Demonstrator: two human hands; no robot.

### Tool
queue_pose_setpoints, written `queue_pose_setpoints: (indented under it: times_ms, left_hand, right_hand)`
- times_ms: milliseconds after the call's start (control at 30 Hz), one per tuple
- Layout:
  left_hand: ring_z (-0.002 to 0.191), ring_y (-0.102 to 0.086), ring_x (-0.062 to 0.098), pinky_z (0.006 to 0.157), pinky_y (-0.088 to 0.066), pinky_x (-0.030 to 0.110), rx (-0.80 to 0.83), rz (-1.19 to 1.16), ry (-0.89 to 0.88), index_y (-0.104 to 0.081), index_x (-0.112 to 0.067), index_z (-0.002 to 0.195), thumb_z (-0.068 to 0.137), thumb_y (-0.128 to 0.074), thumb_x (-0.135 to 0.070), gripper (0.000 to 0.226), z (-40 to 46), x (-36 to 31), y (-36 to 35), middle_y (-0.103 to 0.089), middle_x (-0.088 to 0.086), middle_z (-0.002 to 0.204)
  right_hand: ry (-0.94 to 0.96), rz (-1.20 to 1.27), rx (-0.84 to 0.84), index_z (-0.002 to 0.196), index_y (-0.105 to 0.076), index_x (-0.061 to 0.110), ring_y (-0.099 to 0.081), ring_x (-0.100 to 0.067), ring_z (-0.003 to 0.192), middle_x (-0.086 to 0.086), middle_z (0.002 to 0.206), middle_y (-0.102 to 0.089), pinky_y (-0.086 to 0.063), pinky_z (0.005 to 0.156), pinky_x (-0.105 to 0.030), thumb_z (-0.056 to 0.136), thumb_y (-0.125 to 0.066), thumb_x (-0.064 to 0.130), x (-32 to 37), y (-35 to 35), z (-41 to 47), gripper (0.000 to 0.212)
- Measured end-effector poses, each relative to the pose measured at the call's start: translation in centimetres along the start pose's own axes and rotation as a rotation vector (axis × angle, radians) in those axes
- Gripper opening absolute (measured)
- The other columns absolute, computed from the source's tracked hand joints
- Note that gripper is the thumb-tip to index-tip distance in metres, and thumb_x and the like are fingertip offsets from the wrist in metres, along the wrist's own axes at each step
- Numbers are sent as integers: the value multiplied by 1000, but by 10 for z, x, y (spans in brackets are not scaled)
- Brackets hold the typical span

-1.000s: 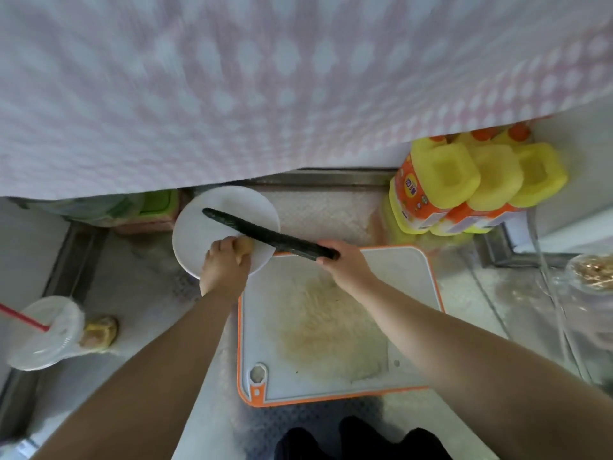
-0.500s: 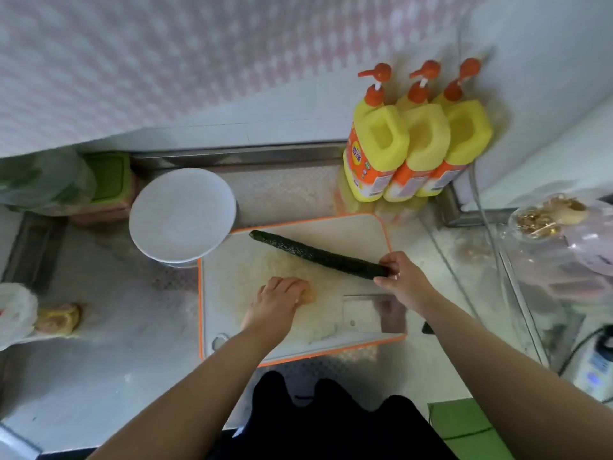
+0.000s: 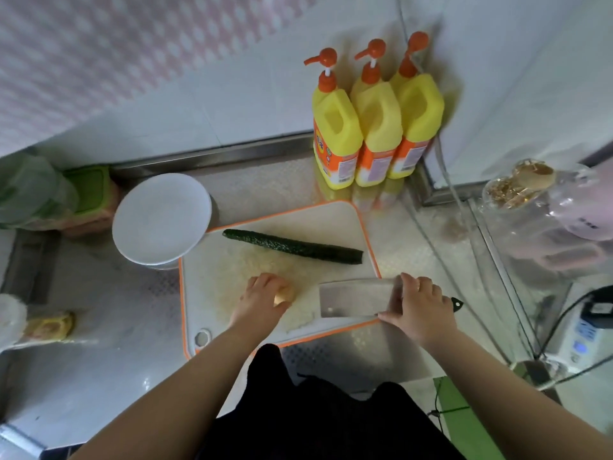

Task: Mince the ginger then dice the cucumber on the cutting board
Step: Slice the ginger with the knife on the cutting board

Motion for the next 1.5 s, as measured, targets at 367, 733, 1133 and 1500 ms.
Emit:
queue_pose_setpoints:
  times_ms: [367,733,1133,1500]
  left_hand:
    - [109,-38,17,81,-53,46,-132,21,-214,-58,-26,109,84,-71,-26,28,-1,-2,-11,-41,-8,115]
    - [94,-45,17,63,-55,36,-324,-90,-301,-55,-29,95,86,-47,-33,12,-14,3,-4,-49,-8,103]
    - [88,-51,20,61,-54,36,-402,-123,-310,-69,-13,84,88,-51,-26,23,-14,7,-5,-59,0,94]
    - [89,-52,21,60,-54,36,-454,-150,-314,-69,-10,85,87,-51,-23,22,-18,10,-6,-57,-1,96]
  right_hand:
    - [155,145,34,138,-32,27,-54,-20,110,7,118,-58,-39,94,-35,85,-66,32,-16,1,-10,63]
    - [266,340,130,130,-40,27,-58,-21,102,1,120,-55,-46,82,-34,98,-41,34,52,13,-31,33]
    - [342,184,183,125,-47,20,-63,-26,82,-5,89,-66,-51,69,-35,99,-37,26,135,11,-20,28]
    - [231,91,202,119,-52,13,-64,-29,92,-9,99,-67,-41,65,-31,99,-39,17,145,-8,-35,24]
Point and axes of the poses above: each hand's wrist, its own z-axis towards the middle knuckle, its own y-axis out of the back of the hand, x = y × z, the point moved 7 cm from there along z, towards the middle knuckle
